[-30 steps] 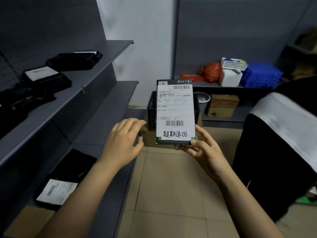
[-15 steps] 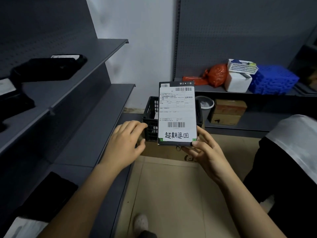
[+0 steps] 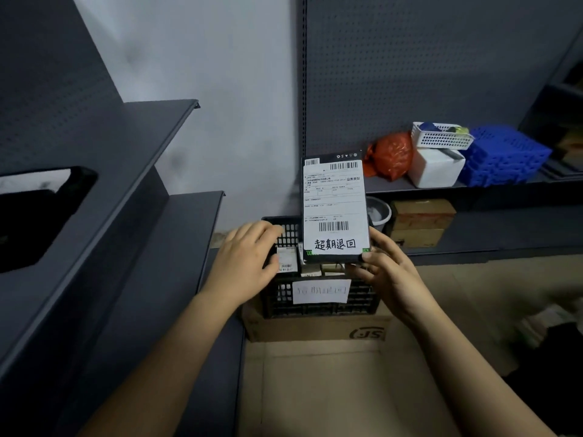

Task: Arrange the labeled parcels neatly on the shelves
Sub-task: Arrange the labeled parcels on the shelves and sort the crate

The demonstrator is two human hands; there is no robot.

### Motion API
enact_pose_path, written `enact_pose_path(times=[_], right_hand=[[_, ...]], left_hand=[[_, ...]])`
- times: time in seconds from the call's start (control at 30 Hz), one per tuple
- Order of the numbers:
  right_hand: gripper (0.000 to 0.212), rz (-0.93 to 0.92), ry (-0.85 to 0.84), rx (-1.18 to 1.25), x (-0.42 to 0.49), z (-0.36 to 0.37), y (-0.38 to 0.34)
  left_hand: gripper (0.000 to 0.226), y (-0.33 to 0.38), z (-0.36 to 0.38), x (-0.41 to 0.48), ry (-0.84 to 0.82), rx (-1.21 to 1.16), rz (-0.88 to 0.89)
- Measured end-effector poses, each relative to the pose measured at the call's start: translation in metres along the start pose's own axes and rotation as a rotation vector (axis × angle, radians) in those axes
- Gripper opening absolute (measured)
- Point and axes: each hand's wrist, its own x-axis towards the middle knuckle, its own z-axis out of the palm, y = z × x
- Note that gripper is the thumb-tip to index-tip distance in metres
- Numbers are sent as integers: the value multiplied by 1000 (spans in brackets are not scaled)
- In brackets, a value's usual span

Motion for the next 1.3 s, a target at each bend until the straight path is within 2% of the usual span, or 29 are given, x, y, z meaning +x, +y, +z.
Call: enact_pose_path(times=[0.13,0.37,0.43,0.7,0.93,1.13,1.2,1.3], right_hand=[[48,13,43,18,58,3,3],[56,77,40,14,171,-15,15],[52,120,45,4,206,-25,20],[50,361,39,-42,324,-64,63],[46,538,48,-28,375,-84,124],[49,669,64,-49,394,-89,200],[52,714,72,-65,400,-87,228],[52,787,97,-74,408,-84,269]], left_hand=[[41,-33,29,44,7,-28,19],[40,-78,101,118,-29,-55,2],[41,-89,126,138,-49,-58,-20],[43,-127,232,189,-238,-94,-151],[43,-156,305,177,-386,-126,-279],[37,-177,366,139,-486,-256,-440],[33,-177,384,123,-490,-343,-583],[40,-176,413,98,-550,-506,-792]])
